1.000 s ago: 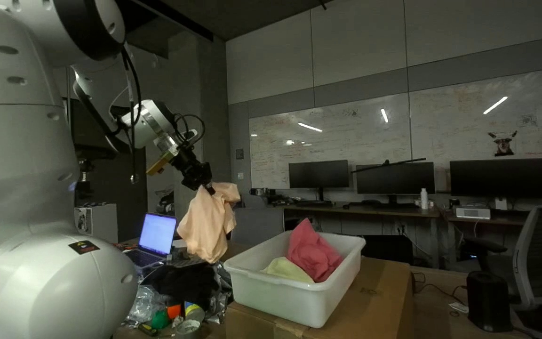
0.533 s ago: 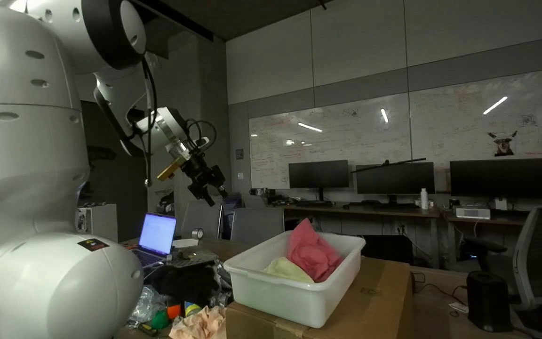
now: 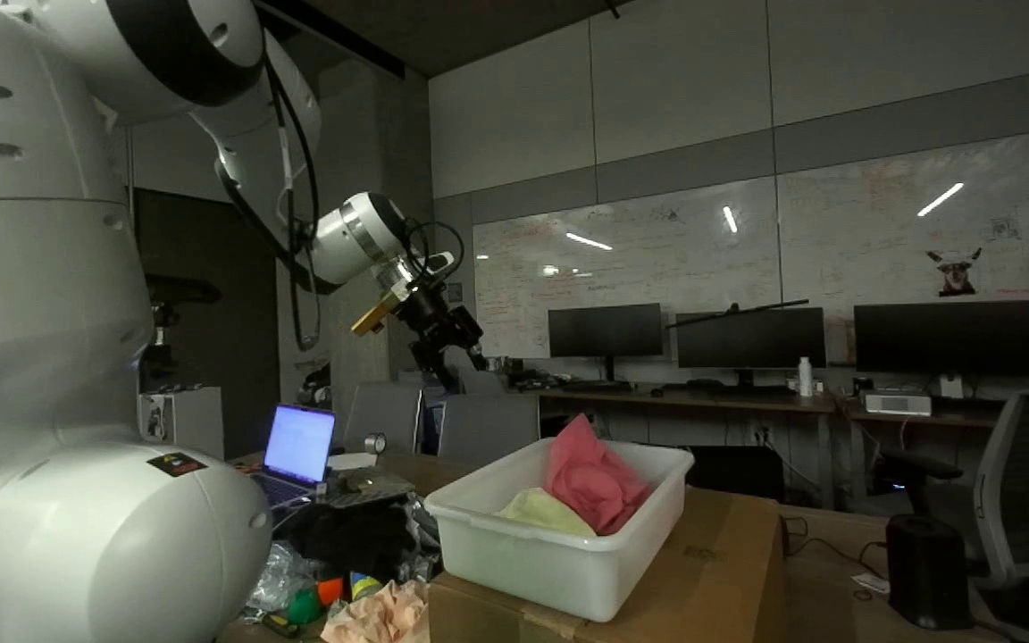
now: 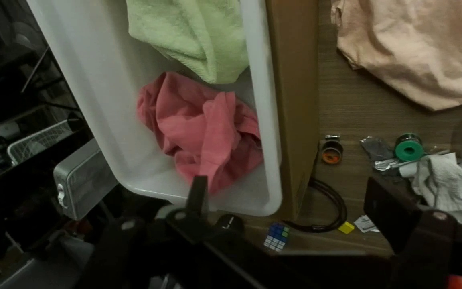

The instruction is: Put the clothes in the plastic box and put them on the table

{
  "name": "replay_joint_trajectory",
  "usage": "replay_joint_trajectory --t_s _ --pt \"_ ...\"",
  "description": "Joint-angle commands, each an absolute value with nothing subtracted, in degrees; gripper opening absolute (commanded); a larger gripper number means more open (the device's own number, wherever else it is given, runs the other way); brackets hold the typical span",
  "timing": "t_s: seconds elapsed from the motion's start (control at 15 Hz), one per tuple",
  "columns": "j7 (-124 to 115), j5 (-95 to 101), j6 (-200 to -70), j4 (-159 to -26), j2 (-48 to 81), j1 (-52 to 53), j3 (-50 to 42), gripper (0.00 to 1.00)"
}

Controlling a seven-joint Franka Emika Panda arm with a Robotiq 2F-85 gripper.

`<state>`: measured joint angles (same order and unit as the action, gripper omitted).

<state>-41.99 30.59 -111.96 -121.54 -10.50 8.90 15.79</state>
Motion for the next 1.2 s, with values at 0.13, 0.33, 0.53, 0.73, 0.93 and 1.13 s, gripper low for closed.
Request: replay_joint_trajectory --t_s 0.13,0.33,0.53,0.73,0.93,1.13 --pt "-38.65 23.98 -118.07 -126.06 -14.46 4.07 7.97 1.0" --pt "-36.49 20.38 -120.19 -126.34 -12.52 1.32 4.66 1.0" --pt "-34.19 16.44 -120.71 -126.54 -9.85 -0.62 2.44 1.0" --pt "-30.82 11.93 -119.46 -126.38 -6.84 -1.58 0.91 1.0" --pt "-25.65 9.73 -115.37 -125.65 -4.08 -1.81 0.27 1.0" --pt "-19.4 8.69 -110.31 -125.02 -2.76 -1.56 0.07 1.0"
